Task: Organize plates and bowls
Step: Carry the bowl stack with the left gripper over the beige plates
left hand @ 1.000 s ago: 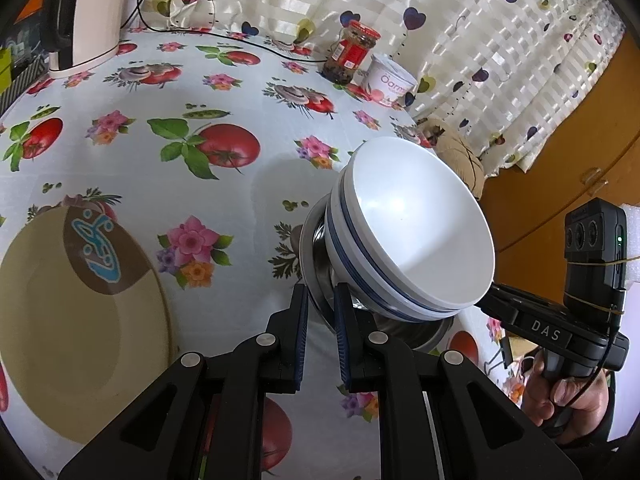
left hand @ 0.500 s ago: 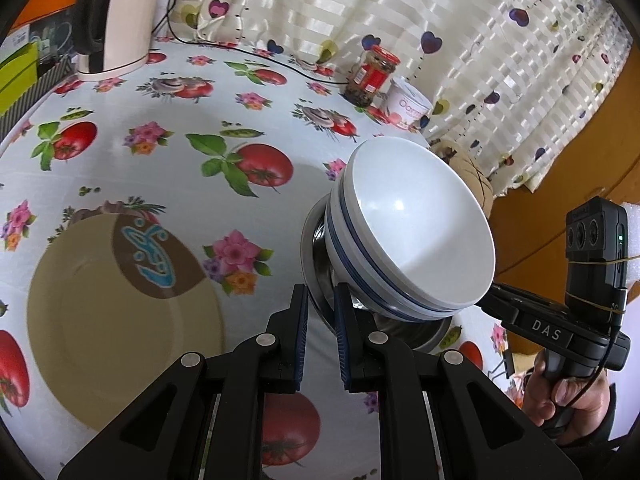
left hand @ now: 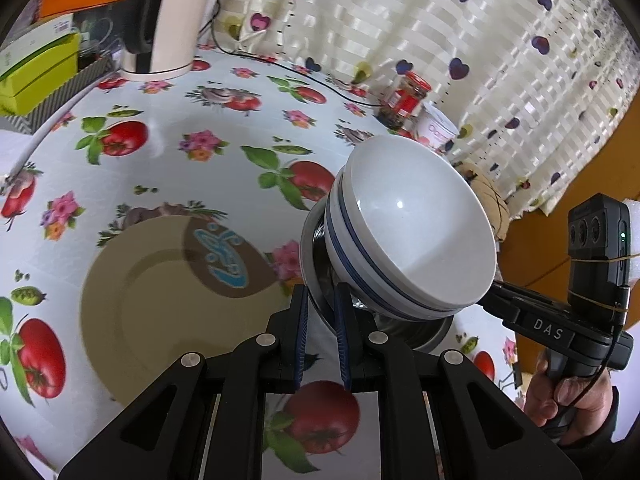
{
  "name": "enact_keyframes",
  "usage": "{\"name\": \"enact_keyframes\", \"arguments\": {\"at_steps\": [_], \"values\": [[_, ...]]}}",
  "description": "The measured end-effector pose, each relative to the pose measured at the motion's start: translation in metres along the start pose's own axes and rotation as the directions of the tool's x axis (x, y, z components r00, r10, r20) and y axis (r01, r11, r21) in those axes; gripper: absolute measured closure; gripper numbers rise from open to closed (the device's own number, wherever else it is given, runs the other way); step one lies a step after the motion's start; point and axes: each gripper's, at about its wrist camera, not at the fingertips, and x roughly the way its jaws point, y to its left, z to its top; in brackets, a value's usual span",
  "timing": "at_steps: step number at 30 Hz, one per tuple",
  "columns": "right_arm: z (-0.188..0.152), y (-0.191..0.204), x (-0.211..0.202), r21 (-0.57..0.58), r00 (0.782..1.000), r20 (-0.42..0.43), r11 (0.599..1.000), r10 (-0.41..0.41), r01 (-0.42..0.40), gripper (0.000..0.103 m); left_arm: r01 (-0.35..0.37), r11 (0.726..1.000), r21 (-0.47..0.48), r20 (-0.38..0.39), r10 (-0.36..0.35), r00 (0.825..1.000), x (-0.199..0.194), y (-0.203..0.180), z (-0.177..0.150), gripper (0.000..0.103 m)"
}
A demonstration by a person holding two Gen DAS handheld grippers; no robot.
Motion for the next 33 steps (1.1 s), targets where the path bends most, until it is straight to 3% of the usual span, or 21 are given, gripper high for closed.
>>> {"name": "enact_keyframes", "arguments": {"at_steps": [33], "values": [[0.010,0.100,0.072,-0.165,0.990,-0.124,0.982,0.073,-0.093,0.089,-0.129,0.978,-0.162,0.068,0.142,0.988,-0.047,0.088,-0.020,0.090]]}}
